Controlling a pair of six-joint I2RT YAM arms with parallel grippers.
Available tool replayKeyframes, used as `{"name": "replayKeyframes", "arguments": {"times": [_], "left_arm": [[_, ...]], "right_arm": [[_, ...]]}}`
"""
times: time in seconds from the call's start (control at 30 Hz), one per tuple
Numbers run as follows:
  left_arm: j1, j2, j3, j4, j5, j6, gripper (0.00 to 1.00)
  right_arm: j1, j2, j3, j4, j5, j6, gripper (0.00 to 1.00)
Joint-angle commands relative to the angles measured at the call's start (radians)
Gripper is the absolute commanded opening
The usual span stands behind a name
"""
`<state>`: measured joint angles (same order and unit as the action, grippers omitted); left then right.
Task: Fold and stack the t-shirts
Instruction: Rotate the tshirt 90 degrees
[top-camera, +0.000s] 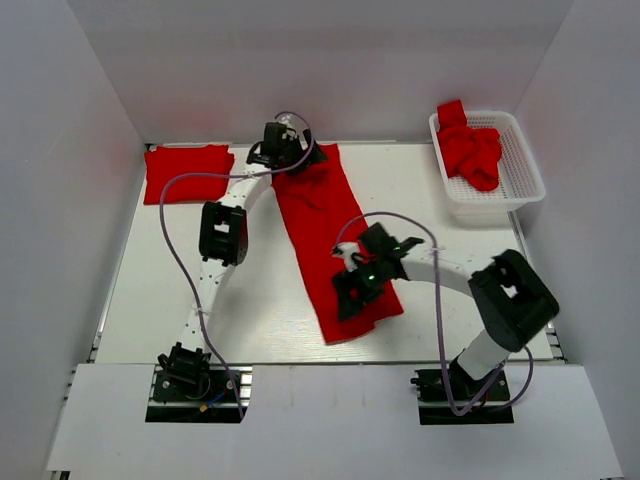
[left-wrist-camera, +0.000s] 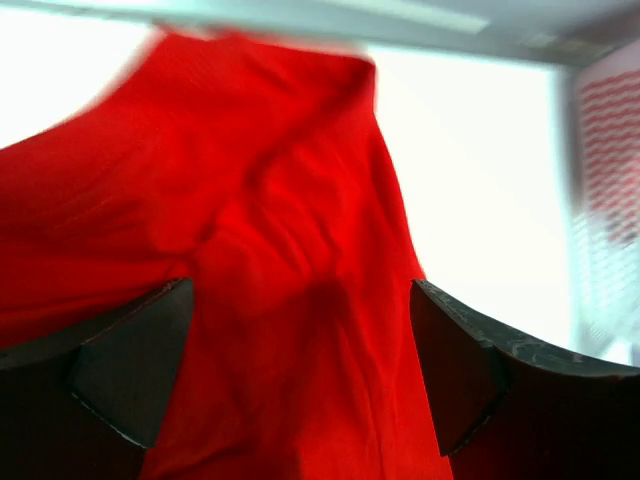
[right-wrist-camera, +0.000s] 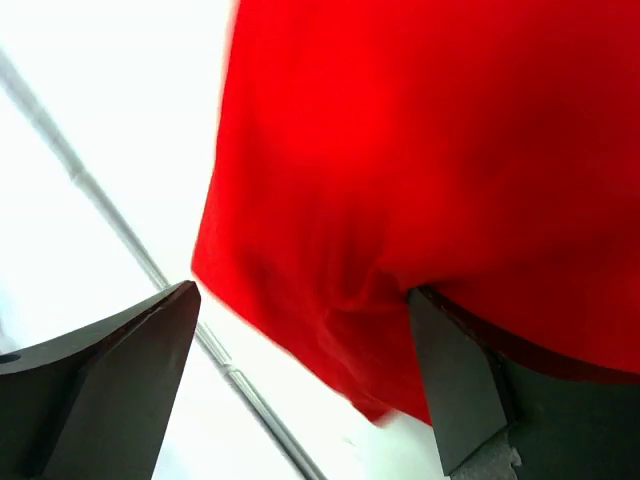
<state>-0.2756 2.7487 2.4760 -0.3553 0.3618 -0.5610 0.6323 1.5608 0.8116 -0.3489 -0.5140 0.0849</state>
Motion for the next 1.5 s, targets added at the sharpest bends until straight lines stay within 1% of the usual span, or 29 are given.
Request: {"name": "replayKeyframes", "arguments": {"times": [0.0, 0.03, 0.07, 0.1, 0.13, 0.17, 0.2, 0.23, 0.33, 0.37, 0.4, 0.47, 0.7, 0.77, 0.8, 0.87, 1.0, 1.03, 1.07, 1.13, 1.17, 1.2, 1.23, 1.27, 1.3, 1.33, 1.4, 1.43, 1.47], "left_arm": [[-0.079, 0.106, 0.043, 0.117, -0.012, -0.110, 1.00], [-0.088, 0.106, 0.015, 0.177, -0.012, -0.137, 1.00], [-0.088, 0.106, -0.008, 0.264, -0.041, -0.164, 1.00], [-0.102, 0.123, 0.007, 0.274, -0.059, -0.181, 1.00], [-0.114, 0.150, 0.024, 0.288, -0.078, -0.181, 1.00], [-0.114, 0.160, 0.038, 0.297, -0.090, -0.191, 1.00], [-0.125, 0.160, 0.038, 0.320, -0.090, -0.191, 1.00], [-0.125, 0.160, 0.022, 0.340, -0.106, -0.191, 1.00], [-0.137, 0.151, 0.012, 0.361, -0.115, -0.191, 1.00], [-0.137, 0.151, 0.002, 0.396, -0.115, -0.191, 1.00], [-0.137, 0.141, 0.001, 0.397, -0.115, -0.191, 1.00], [-0.137, 0.114, 0.014, 0.397, -0.150, -0.169, 1.00], [-0.146, -0.079, 0.026, 0.454, -0.262, -0.048, 1.00], [-0.146, -0.135, 0.035, 0.454, -0.276, -0.014, 1.00], [-0.146, -0.197, 0.011, 0.454, -0.285, -0.001, 1.00], [-0.146, -0.260, -0.002, 0.444, -0.285, 0.041, 1.00], [-0.146, -0.378, -0.002, 0.343, -0.319, 0.073, 1.00], [-0.146, -0.430, -0.002, 0.255, -0.319, 0.090, 1.00], [-0.146, -0.461, -0.021, 0.198, -0.319, 0.116, 1.00], [-0.146, -0.542, -0.090, 0.037, -0.331, 0.140, 1.00], [-0.146, -0.637, -0.139, -0.023, -0.331, 0.153, 1.00], [-0.146, -0.685, -0.246, -0.083, -0.340, 0.153, 1.00], [-0.146, -0.734, -0.311, -0.129, -0.330, 0.153, 1.00], [-0.146, -0.779, -0.447, -0.217, -0.330, 0.142, 1.00], [-0.146, -0.870, -0.524, -0.246, -0.330, 0.133, 1.00], [-0.155, -0.917, -0.687, -0.276, -0.330, 0.116, 1.00], [-0.168, -1.010, -0.854, -0.286, -0.330, 0.086, 1.00], [-0.181, -1.105, -0.937, -0.286, -0.321, 0.050, 1.00], [-0.195, -1.151, -1.088, -0.286, -0.320, 0.036, 1.00]], "right_arm": [[0.144, 0.115, 0.108, -0.228, -0.048, -0.204, 0.90], [0.156, 0.146, 0.138, -0.248, -0.055, -0.217, 0.90], [0.167, 0.157, 0.146, -0.224, -0.105, -0.232, 0.90], [0.178, 0.172, 0.176, -0.216, -0.160, -0.243, 0.90], [0.191, 0.195, 0.202, -0.203, -0.184, -0.257, 0.74], [0.199, 0.202, 0.208, -0.187, -0.188, -0.258, 0.66], [0.210, 0.206, 0.224, -0.176, -0.192, -0.261, 0.62], [0.214, 0.220, 0.233, -0.168, -0.196, -0.266, 0.76], [0.227, 0.226, 0.262, -0.170, -0.190, -0.267, 0.78], [0.231, 0.226, 0.268, -0.170, -0.184, -0.264, 0.86], [0.231, 0.216, 0.274, -0.167, -0.166, -0.258, 0.90], [0.231, 0.174, 0.288, -0.157, -0.150, -0.237, 0.90], [0.224, 0.033, 0.322, -0.107, 0.055, -0.108, 0.90], [0.222, -0.008, 0.304, -0.073, 0.128, -0.093, 0.90], [0.219, -0.037, 0.293, -0.044, 0.146, -0.027, 0.90], [0.216, -0.076, 0.265, -0.019, 0.211, 0.001, 0.90], [0.216, -0.180, 0.181, 0.016, 0.294, 0.091, 0.90], [0.216, -0.195, 0.157, 0.019, 0.308, 0.116, 0.90], [0.214, -0.203, 0.146, 0.014, 0.371, 0.127, 0.90], [0.213, -0.261, 0.092, 0.001, 0.405, 0.192, 0.90], [0.214, -0.296, 0.080, -0.005, 0.425, 0.214, 0.90], [0.216, -0.312, 0.030, -0.013, 0.496, 0.239, 0.90], [0.214, -0.374, 0.011, -0.027, 0.509, 0.310, 0.90], [0.213, -0.396, -0.003, -0.050, 0.575, 0.337, 0.90], [0.213, -0.416, -0.049, -0.071, 0.604, 0.376, 0.90], [0.205, -0.467, -0.063, -0.088, 0.617, 0.403, 0.90], [0.204, -0.493, -0.089, -0.122, 0.638, 0.441, 0.90], [0.207, -0.520, -0.104, -0.133, 0.637, 0.456, 0.90], [0.205, -0.528, -0.118, -0.157, 0.638, 0.482, 0.90]]}}
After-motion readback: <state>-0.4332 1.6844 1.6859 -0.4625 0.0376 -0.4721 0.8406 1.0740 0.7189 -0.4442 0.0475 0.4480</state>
